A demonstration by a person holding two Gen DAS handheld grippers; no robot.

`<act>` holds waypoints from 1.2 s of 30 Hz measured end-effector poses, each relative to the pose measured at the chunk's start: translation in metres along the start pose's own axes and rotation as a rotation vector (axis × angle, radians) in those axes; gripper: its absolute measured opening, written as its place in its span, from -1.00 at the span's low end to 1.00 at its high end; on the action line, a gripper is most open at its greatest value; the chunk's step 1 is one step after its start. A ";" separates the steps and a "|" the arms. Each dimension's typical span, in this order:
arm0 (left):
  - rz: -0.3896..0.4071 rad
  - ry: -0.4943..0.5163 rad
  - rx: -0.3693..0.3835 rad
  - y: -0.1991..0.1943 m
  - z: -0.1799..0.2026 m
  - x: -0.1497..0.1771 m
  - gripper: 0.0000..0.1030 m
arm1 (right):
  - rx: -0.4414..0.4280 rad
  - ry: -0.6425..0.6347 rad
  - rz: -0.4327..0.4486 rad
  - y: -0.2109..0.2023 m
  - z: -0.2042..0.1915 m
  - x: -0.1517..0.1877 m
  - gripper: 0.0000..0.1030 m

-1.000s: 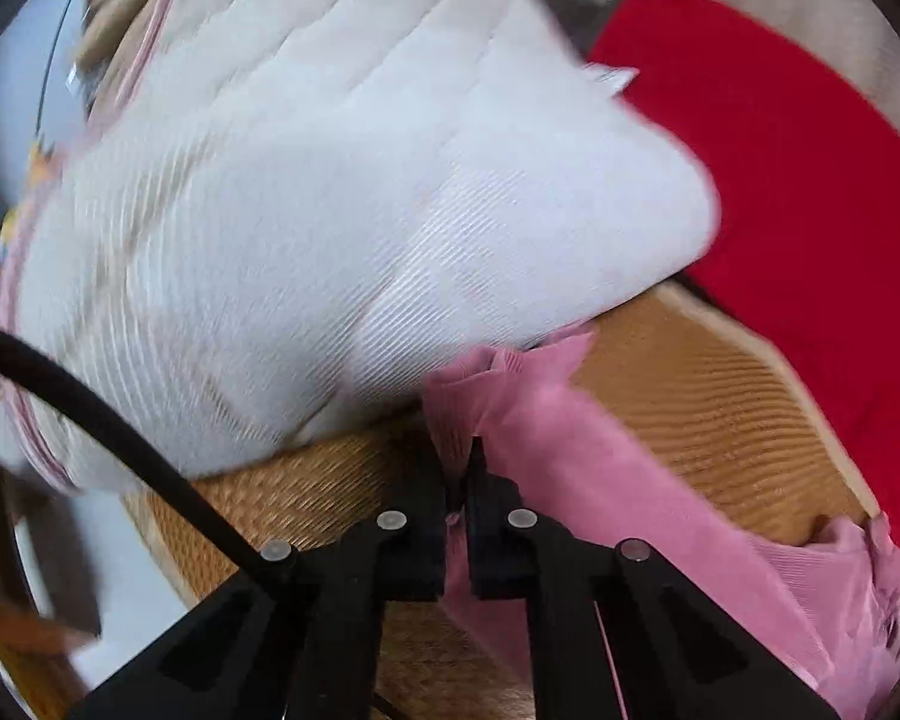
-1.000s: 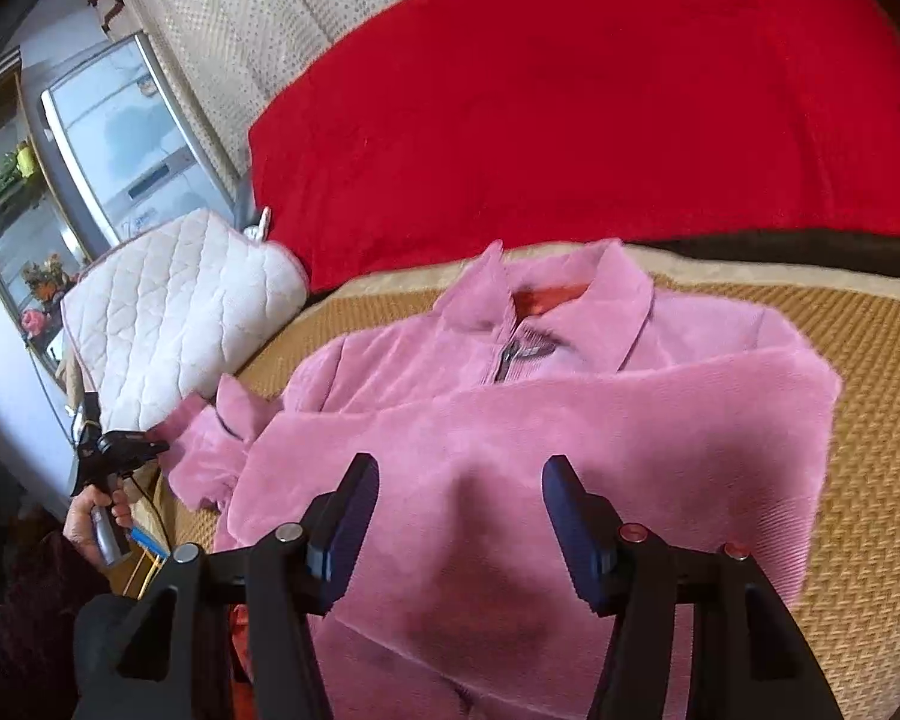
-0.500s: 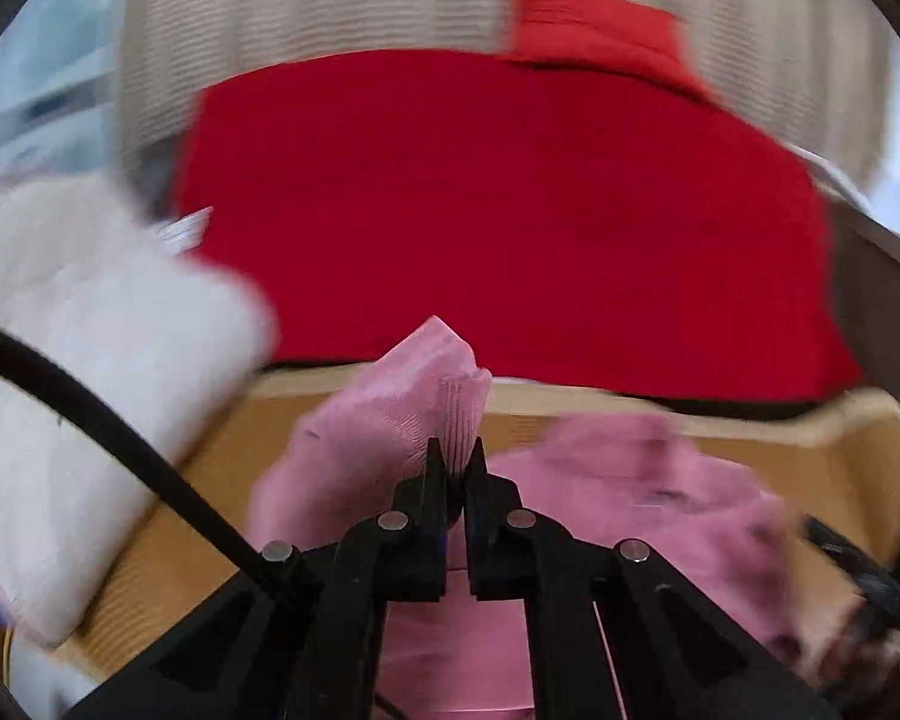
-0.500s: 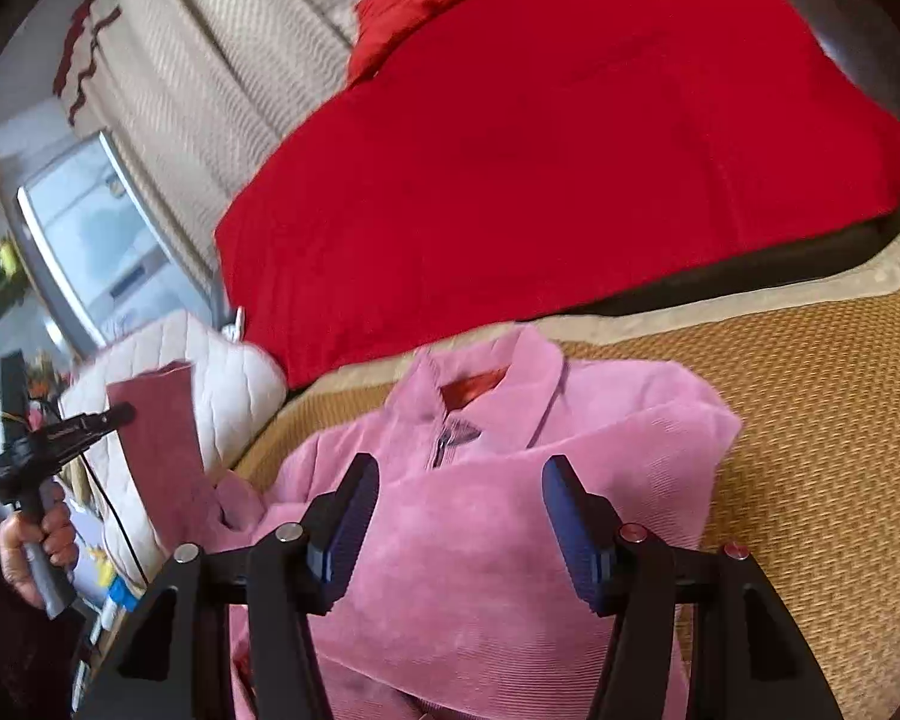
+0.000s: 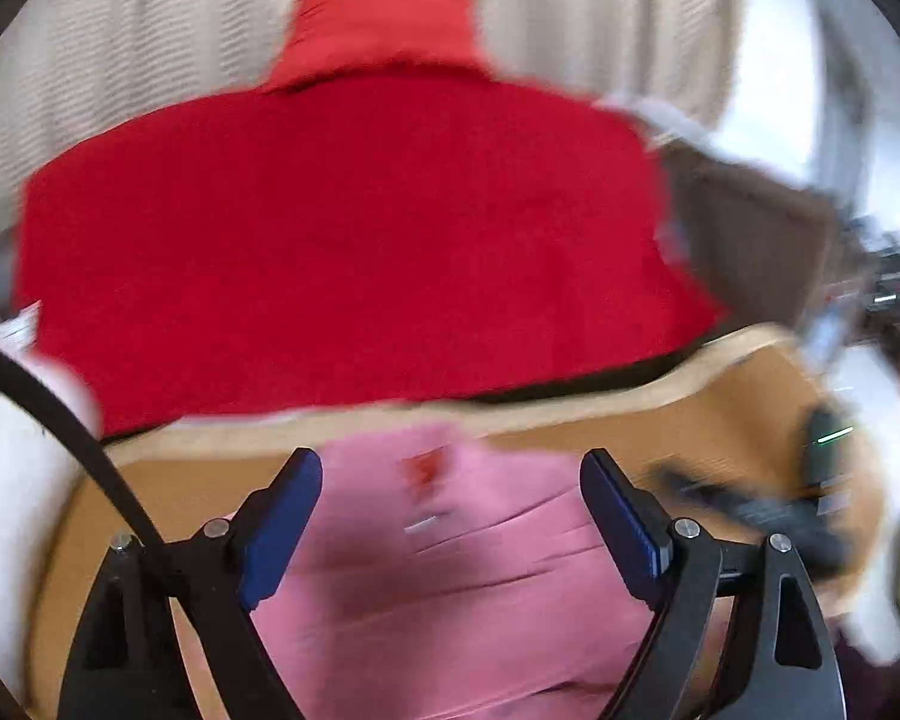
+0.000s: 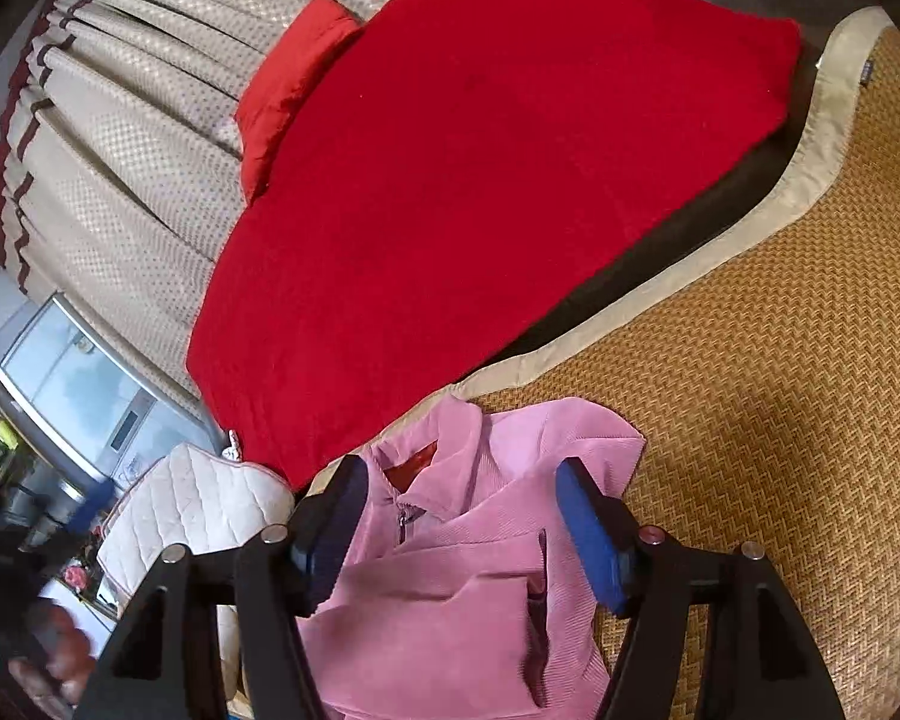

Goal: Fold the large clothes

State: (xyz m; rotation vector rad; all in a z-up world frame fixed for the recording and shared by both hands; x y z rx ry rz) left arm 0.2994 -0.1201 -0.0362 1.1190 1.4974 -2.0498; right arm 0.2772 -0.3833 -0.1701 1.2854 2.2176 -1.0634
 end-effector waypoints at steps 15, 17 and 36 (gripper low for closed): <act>-0.400 -0.103 -0.306 0.122 -0.152 0.175 0.75 | 0.074 -0.274 -0.456 0.085 -0.028 0.104 0.16; -0.395 -0.127 -0.296 0.125 -0.154 0.175 0.75 | 0.062 -0.275 -0.444 0.087 -0.029 0.103 0.19; -0.376 -0.298 0.135 -0.009 -0.122 0.233 0.74 | -0.254 -0.253 -0.656 0.008 -0.055 0.171 0.30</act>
Point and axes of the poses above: each gripper's, at about its wrist camera, not at the fingertips, and y roughly the way its jaws point, z to its right, x to its underside, the point moved 9 cm from there along y, roughly the way its jaws point, and after that the axes turned 6 degrees about -y, right-handed, at the moved point
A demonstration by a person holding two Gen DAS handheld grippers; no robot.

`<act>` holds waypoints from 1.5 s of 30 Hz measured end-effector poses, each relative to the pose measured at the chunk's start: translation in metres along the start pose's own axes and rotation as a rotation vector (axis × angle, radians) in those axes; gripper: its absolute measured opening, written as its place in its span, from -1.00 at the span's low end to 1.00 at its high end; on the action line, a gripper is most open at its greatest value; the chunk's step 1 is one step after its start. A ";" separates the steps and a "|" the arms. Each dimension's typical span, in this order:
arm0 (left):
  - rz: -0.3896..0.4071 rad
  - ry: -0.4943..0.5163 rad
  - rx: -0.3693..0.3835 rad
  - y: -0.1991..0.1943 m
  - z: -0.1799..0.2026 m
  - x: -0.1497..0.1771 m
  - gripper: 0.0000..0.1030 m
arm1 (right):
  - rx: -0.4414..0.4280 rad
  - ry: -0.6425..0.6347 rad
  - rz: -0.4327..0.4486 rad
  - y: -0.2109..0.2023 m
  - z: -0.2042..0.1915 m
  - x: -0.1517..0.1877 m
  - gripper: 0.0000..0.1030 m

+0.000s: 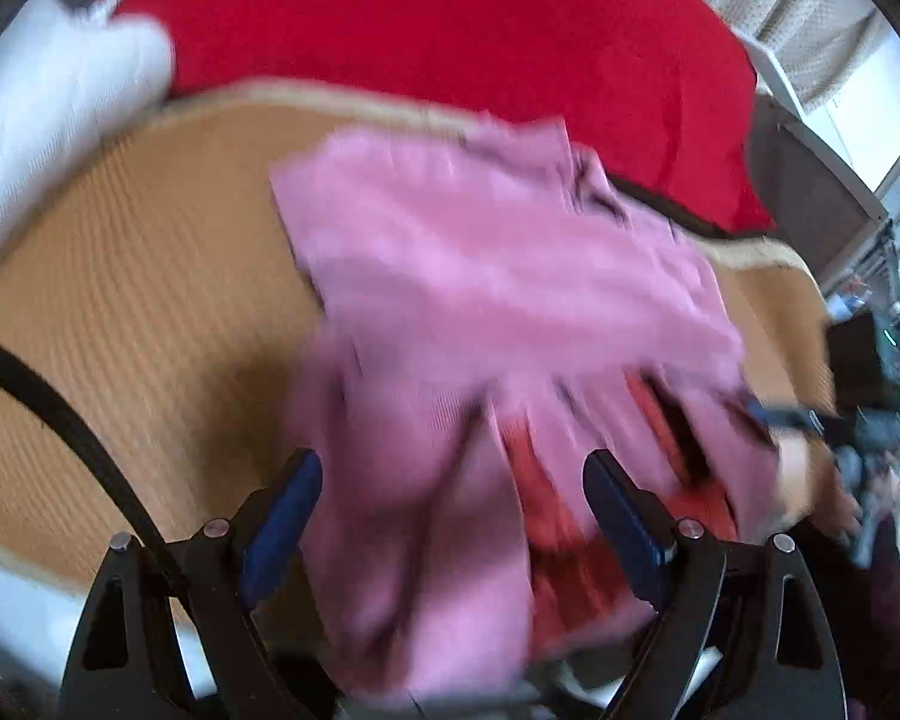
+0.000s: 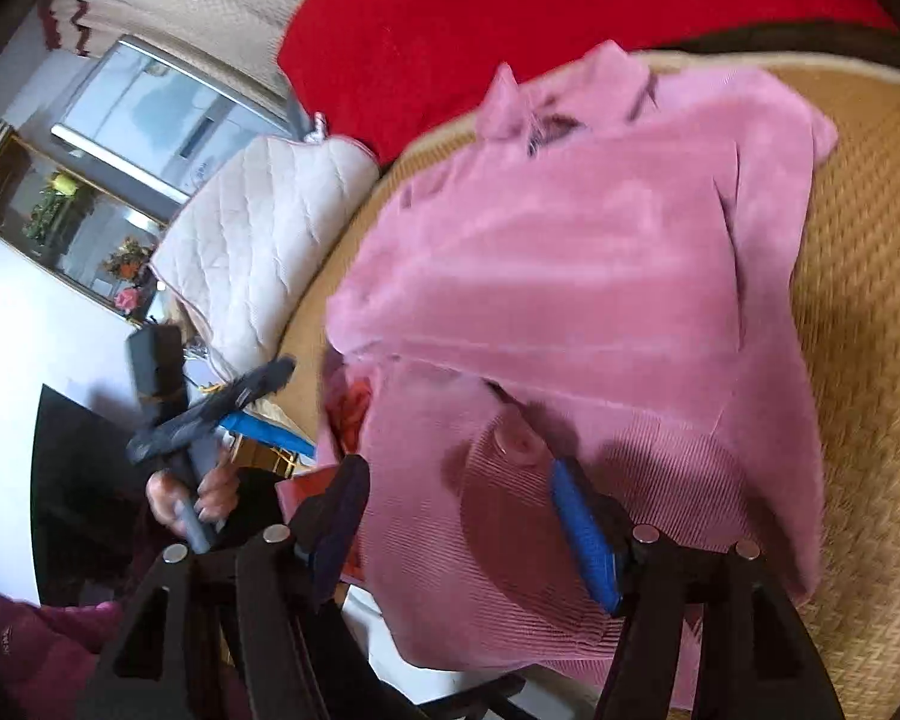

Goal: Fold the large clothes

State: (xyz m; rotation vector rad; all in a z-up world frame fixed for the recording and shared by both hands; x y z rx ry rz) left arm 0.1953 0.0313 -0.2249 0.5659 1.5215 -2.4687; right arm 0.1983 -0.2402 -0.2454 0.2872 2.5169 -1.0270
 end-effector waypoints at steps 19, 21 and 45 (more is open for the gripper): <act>-0.397 0.217 0.154 0.027 0.045 0.141 -0.17 | -0.016 -0.066 -0.381 0.003 -0.046 0.130 0.32; -0.359 0.184 0.123 0.018 0.032 0.135 0.10 | 0.037 -0.031 -0.302 -0.016 -0.035 0.126 0.32; -0.338 -0.085 -0.153 0.074 -0.057 0.110 0.59 | 0.335 0.225 -0.188 0.032 0.045 0.139 0.53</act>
Point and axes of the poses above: each gripper's, at about its wrist camera, not at the fingertips, and y roughly the way its jaws point, z to its right, x to its underside, the point moved 9 cm from there along y, roughly the way its jaws point, and after that the axes turned 6 degrees about -y, right-handed, at the moved point
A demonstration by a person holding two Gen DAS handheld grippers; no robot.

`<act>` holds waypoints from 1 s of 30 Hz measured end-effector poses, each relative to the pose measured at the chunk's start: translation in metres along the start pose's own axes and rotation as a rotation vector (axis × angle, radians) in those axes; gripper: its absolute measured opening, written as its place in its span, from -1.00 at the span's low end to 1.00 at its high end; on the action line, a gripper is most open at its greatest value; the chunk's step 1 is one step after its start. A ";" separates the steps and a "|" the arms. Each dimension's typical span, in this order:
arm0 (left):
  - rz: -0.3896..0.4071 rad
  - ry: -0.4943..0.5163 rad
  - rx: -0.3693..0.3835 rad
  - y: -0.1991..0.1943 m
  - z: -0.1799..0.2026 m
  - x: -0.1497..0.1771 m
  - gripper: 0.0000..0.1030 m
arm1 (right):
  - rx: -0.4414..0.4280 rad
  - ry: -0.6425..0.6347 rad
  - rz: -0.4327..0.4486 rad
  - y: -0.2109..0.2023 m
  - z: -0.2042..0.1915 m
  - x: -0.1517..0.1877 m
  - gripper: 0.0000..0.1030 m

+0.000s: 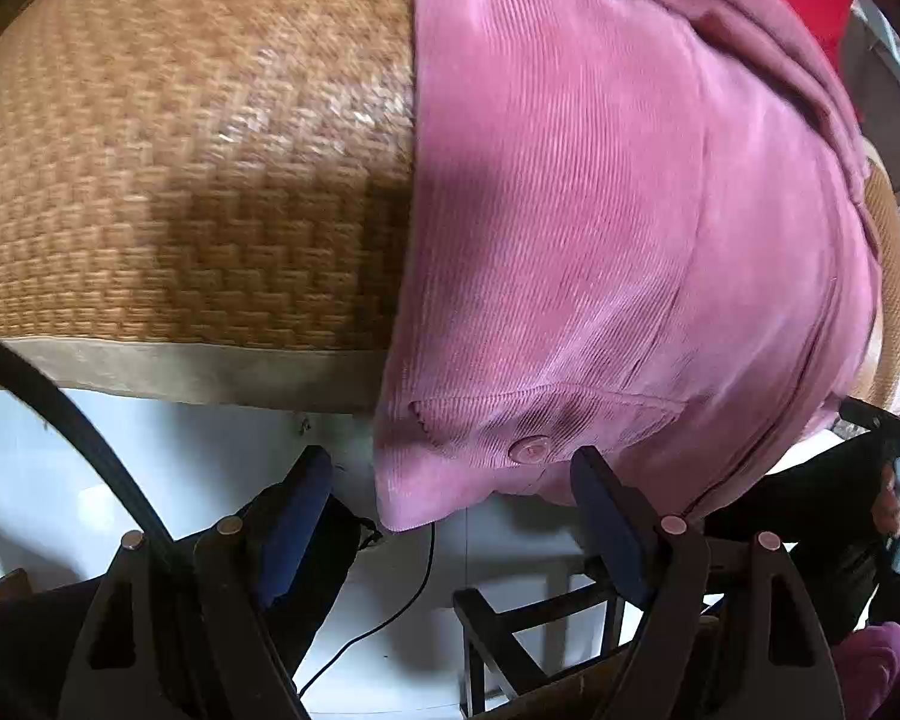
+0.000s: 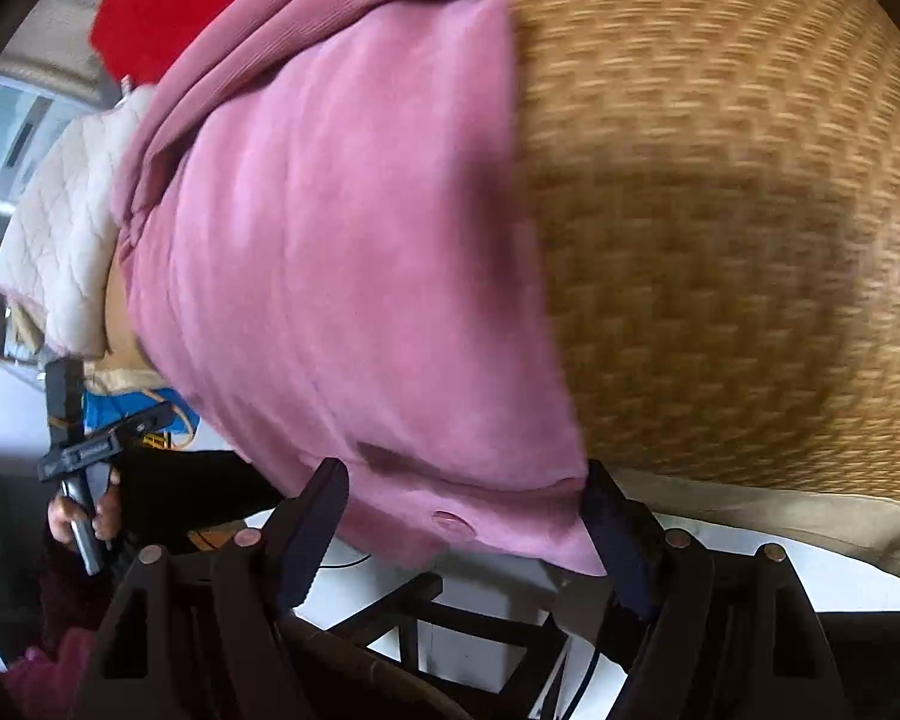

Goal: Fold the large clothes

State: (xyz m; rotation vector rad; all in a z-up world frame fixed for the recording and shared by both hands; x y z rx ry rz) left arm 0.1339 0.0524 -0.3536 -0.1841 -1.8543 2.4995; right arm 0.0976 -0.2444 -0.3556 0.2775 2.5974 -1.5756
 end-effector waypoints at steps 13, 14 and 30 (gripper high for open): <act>-0.180 -0.142 0.021 0.056 -0.007 0.009 0.58 | -0.020 -0.053 -0.138 0.047 -0.042 0.015 0.48; -0.182 -0.148 0.036 0.057 -0.006 0.008 0.58 | -0.008 -0.072 -0.136 0.052 -0.047 0.015 0.48; 0.181 0.055 0.335 -0.063 0.066 -0.038 -0.95 | -0.262 -0.211 0.178 -0.037 -0.161 -0.042 -0.66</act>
Point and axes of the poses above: each gripper's, at about its wrist camera, not at the fingertips, and y roughly the way its jaws point, z to its right, x to its underside, the point moved 9 cm from there along y, roughly the way its jaws point, and after that the axes turned 6 degrees about -y, right-handed, at the moved point
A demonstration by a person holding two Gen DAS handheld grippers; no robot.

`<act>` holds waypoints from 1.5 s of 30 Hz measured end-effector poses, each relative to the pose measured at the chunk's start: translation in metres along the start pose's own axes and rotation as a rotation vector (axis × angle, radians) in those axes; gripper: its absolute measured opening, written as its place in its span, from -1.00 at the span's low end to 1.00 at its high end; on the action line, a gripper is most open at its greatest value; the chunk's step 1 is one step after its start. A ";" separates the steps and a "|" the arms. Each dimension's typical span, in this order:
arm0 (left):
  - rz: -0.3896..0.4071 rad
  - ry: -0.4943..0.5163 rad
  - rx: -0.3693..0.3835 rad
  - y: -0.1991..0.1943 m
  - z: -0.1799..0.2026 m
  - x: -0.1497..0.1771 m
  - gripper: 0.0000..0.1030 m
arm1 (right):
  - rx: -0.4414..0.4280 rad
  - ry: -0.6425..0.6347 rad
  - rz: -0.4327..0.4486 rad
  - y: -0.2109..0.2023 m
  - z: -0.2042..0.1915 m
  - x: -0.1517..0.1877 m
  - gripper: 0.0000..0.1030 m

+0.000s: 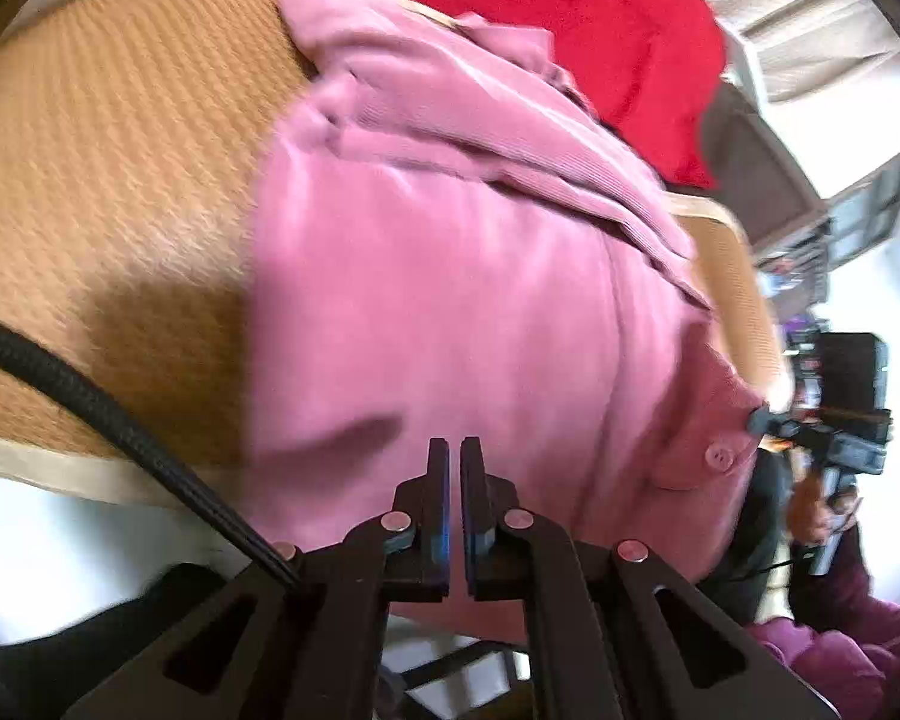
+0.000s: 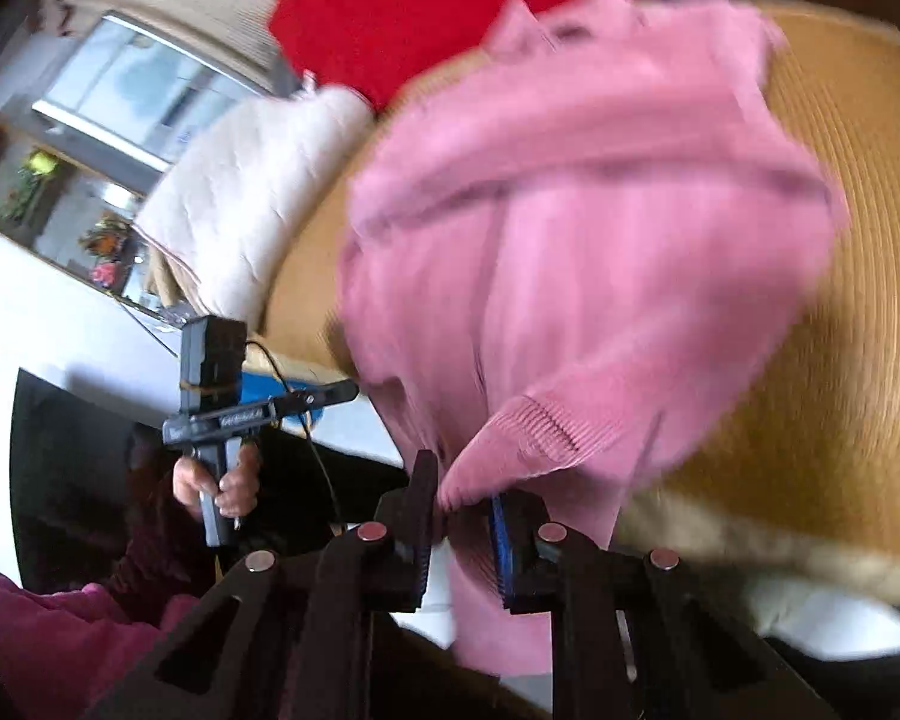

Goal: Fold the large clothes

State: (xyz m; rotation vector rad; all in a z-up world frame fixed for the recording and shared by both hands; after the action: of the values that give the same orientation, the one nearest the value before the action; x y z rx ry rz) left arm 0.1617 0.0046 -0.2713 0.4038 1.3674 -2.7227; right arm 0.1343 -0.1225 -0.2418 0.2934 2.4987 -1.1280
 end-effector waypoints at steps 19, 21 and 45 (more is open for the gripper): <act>-0.293 -0.232 -0.298 0.096 -0.079 0.063 0.58 | 0.246 0.158 -0.104 0.000 0.116 0.040 0.77; -0.302 -0.227 -0.312 0.102 -0.085 0.064 0.58 | 0.203 0.191 -0.092 0.009 0.123 0.044 0.77; -0.252 -0.208 -0.062 0.103 -0.062 0.064 -0.64 | 0.179 0.216 -0.214 0.034 0.114 0.094 -0.73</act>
State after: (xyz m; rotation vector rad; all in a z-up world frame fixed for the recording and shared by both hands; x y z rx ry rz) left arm 0.1306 -0.0043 -0.4037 -0.0601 1.5303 -2.8053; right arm 0.0898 -0.1833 -0.3732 0.2088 2.6707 -1.4814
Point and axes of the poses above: each gripper's, at about its wrist camera, not at the fingertips, and y roughly the way its jaws point, z to its right, x to its underside, the point moved 9 cm from there along y, roughly the way its jaws point, and after that the axes turned 6 degrees about -y, right-handed, at the moved point
